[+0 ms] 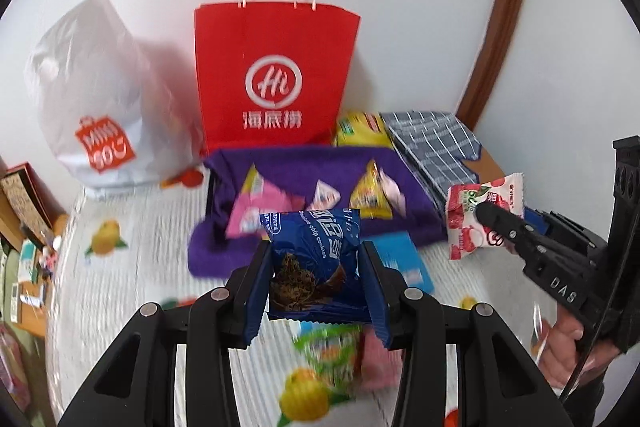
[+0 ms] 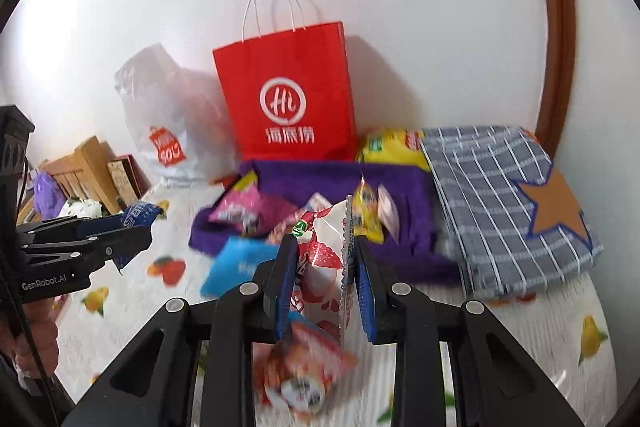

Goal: Organize snacks
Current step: 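Carry the blue bag and strawberry packet up onto the purple towel, then lower both snacks onto the towel and open both tools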

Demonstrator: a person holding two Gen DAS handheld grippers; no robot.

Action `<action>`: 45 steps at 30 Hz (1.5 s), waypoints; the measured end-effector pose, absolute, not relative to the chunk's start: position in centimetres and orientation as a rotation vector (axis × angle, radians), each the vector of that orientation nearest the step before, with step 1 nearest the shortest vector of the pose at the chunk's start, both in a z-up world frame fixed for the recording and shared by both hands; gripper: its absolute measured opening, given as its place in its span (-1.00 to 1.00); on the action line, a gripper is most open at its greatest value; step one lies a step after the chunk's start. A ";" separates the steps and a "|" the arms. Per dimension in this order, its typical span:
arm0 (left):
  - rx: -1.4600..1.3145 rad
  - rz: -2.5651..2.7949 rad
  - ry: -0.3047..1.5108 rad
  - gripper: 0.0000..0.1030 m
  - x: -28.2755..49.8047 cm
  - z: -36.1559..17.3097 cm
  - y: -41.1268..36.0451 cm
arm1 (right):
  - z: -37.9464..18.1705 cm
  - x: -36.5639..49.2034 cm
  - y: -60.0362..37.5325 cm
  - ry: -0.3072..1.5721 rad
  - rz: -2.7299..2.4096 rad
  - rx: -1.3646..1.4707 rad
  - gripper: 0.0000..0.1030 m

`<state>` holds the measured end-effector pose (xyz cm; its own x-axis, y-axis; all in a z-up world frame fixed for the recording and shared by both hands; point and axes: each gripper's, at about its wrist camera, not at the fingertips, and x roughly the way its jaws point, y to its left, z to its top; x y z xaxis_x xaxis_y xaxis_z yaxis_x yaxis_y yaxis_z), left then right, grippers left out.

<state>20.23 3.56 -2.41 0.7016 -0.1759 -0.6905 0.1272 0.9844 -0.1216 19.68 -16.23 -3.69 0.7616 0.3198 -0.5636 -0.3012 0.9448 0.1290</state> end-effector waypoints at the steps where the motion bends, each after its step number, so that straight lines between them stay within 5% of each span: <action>1: -0.068 -0.165 0.775 -0.21 20.9 -2.2 3.6 | -3.3 20.6 -15.9 0.619 0.336 0.030 -0.45; 12: -0.116 -0.138 0.796 -0.21 31.1 -1.5 5.4 | -1.8 31.5 -13.4 0.685 0.318 -0.011 -0.45; 19: -0.148 -0.102 0.886 -0.21 36.4 -5.5 6.4 | -4.1 35.9 -12.1 0.723 0.355 0.006 -0.45; 45: -0.151 -0.087 0.957 -0.20 37.7 -8.6 6.9 | -11.9 38.7 -9.1 0.975 0.427 -0.182 -0.44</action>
